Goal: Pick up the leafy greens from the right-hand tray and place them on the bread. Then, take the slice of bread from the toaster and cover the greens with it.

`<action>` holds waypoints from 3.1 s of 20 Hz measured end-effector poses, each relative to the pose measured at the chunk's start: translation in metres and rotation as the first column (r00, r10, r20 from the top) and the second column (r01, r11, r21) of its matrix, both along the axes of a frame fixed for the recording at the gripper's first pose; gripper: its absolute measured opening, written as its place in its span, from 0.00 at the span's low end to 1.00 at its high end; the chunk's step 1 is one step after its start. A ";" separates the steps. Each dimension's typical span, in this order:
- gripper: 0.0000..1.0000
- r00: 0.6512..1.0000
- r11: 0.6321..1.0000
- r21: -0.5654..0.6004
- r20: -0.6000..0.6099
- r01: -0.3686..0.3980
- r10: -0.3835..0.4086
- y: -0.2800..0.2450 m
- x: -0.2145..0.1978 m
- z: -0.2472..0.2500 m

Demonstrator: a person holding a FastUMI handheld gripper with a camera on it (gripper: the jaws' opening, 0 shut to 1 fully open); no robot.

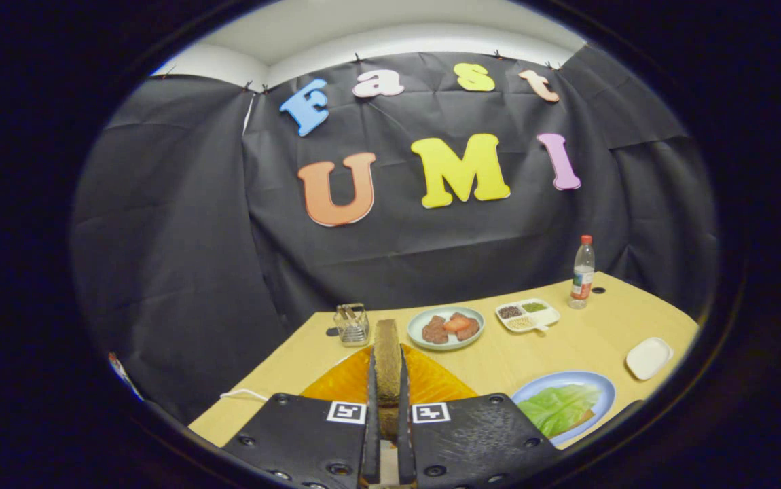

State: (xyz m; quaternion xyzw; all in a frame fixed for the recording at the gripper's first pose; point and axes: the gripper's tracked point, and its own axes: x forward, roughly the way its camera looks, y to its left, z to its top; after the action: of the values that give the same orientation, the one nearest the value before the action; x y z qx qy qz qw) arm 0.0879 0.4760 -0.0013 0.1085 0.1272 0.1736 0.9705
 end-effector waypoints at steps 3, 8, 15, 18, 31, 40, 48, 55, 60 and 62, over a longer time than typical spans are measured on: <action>0.10 0.999 0.999 0.043 0.043 -0.007 0.005 -0.016 -0.008 0.025; 0.10 0.995 0.997 0.069 0.096 0.034 -0.041 -0.061 -0.015 0.038; 0.10 0.981 0.984 0.031 0.077 0.177 -0.179 -0.143 0.001 -0.017; 0.10 0.977 0.977 0.024 0.017 0.211 -0.211 -0.166 0.012 -0.055; 0.10 0.964 0.953 0.198 -0.181 0.230 -0.195 -0.196 0.030 -0.145; 0.33 0.937 0.959 0.156 -0.298 0.234 -0.181 -0.241 0.034 -0.198; 0.75 0.938 0.966 0.124 -0.294 0.226 -0.182 -0.263 0.035 -0.198; 0.96 0.971 0.970 -0.034 0.022 0.240 -0.239 -0.316 0.027 -0.109; 0.95 0.951 0.961 -0.089 0.196 0.261 -0.240 -0.356 0.010 -0.030; 0.96 0.941 0.957 -0.103 0.237 0.270 -0.240 -0.371 0.000 -0.006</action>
State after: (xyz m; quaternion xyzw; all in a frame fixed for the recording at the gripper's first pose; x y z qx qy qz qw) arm 0.0876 0.1048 -0.0068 0.0385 0.0144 0.0481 0.9980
